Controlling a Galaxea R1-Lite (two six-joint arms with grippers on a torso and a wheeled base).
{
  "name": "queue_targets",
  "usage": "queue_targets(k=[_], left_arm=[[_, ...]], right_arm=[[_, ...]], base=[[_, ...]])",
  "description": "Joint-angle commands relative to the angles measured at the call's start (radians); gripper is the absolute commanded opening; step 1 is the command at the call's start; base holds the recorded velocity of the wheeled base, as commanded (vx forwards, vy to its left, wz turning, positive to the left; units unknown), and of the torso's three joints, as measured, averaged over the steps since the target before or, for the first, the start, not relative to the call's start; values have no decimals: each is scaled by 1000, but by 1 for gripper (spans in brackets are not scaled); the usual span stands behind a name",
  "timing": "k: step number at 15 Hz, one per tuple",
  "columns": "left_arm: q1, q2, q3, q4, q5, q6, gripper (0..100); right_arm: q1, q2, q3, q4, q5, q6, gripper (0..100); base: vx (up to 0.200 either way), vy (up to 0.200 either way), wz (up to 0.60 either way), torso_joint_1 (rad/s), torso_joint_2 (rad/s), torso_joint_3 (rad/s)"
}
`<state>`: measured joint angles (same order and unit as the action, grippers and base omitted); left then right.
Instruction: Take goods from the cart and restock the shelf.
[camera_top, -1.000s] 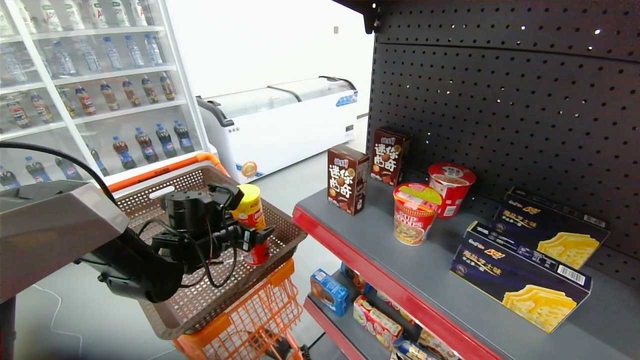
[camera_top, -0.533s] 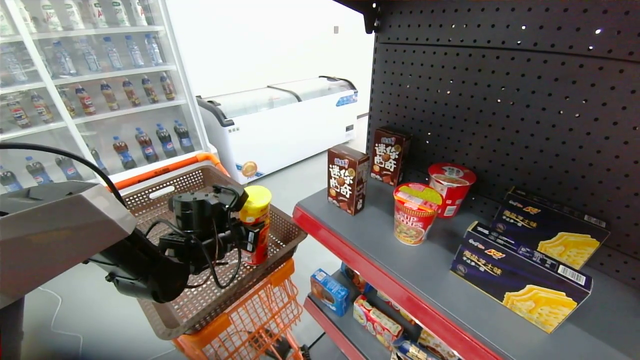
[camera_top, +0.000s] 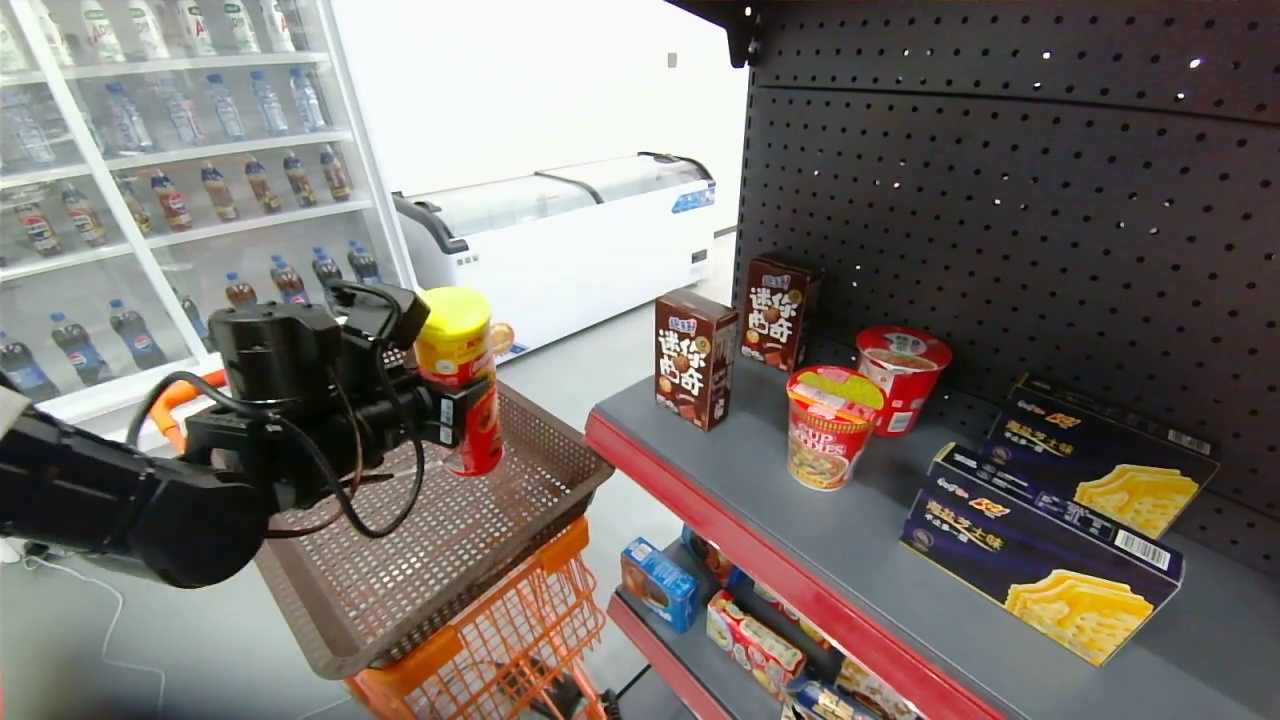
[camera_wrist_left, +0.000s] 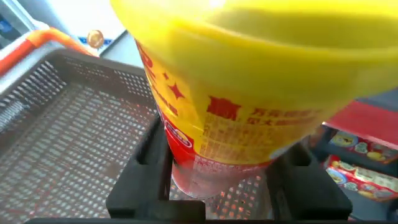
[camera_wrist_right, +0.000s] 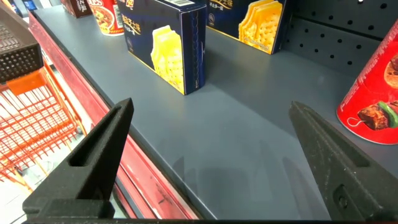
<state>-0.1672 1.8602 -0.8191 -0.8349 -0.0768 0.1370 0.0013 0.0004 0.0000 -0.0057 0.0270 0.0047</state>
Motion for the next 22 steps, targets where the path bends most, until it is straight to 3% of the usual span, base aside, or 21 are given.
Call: queue_targets(k=[1, 7, 8, 9, 10, 11, 12, 13, 14, 17, 20, 22], left_arm=[[6, -184, 41, 62, -21, 4, 0], [-25, -440, 184, 166, -52, -5, 0], [-74, -504, 213, 200, -138, -2, 0], [-80, -507, 215, 200, -149, 0, 0], [-121, -526, 215, 207, -158, 1, 0], [-181, -546, 198, 221, -167, -13, 0], [-204, -552, 195, 232, -172, -28, 0], [-273, -607, 184, 312, -221, -82, 0], [-294, -642, 186, 376, -248, -83, 0], [-316, -655, 245, 392, -271, -76, 0], [-341, -645, 242, 392, -271, -86, 0], [-354, -625, 224, 401, -314, -91, 0]], right_arm=[[0, 0, 0, 0, 1, 0, 100], [0, 0, 0, 0, 1, 0, 100], [0, 0, 0, 0, 1, 0, 100], [0, 0, 0, 0, 1, 0, 100], [0, 0, 0, 0, 1, 0, 100], [0, 0, 0, 0, 1, 0, 100], [0, 0, 0, 0, 1, 0, 100], [0, 0, 0, 0, 1, 0, 100], [0, 0, 0, 0, 1, 0, 100], [0, 0, 0, 0, 1, 0, 100], [0, 0, 0, 0, 1, 0, 100], [0, 0, 0, 0, 1, 0, 100]], base=[[0, 0, 0, 0, 0, 0], [0, 0, 0, 0, 0, 0], [0, 0, 0, 0, 0, 0], [0, 0, 0, 0, 0, 0], [0, 0, 0, 0, 0, 0], [0, 0, 0, 0, 0, 0], [0, 0, 0, 0, 0, 0], [0, 0, 0, 0, 0, 0], [0, 0, 0, 0, 0, 0], [0, 0, 0, 0, 0, 0], [0, 0, 0, 0, 0, 0], [0, 0, 0, 0, 0, 0]])
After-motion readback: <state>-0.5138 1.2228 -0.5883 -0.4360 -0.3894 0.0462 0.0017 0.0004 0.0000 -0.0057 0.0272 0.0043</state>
